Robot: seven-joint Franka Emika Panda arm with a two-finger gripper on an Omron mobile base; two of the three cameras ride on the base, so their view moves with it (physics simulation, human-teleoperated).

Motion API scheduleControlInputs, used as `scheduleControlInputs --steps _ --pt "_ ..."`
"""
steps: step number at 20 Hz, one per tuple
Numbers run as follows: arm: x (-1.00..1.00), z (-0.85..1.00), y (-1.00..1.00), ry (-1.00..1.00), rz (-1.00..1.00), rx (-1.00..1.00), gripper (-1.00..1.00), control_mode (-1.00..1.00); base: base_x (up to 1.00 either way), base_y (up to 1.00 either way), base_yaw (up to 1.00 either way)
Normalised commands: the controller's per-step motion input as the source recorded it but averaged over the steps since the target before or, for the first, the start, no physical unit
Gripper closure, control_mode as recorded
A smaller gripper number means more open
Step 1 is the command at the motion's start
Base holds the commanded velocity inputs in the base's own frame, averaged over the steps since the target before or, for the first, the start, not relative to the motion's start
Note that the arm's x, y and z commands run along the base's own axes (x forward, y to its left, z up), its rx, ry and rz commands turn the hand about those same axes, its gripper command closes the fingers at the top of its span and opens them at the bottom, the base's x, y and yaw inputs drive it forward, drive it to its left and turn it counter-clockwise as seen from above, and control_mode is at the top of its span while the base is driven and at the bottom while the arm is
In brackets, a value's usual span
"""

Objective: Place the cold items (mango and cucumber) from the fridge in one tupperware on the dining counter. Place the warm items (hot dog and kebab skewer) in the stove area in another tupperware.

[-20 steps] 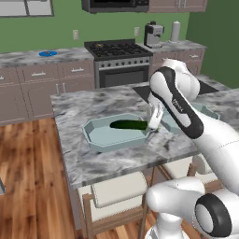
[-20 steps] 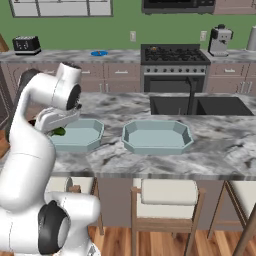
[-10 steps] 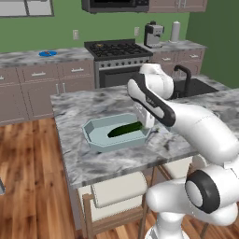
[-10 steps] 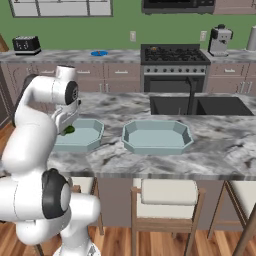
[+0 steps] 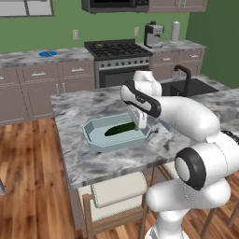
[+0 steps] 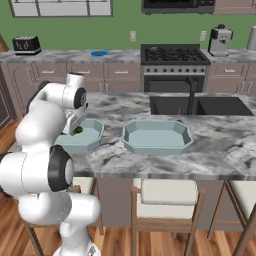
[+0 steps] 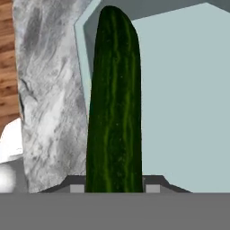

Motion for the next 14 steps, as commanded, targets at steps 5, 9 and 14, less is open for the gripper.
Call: scheduleControlInputs --steps 5,9,14 --pt "0.66 -0.36 0.13 0.00 0.00 0.00 1.00 -1.00 0.00 0.00 0.00" --pt "0.45 -0.42 0.16 0.00 0.00 0.00 1.00 -1.00 0.00 0.00 0.00" --pt "0.29 -0.37 0.14 0.00 0.00 0.00 1.00 -1.00 0.00 0.00 0.00"
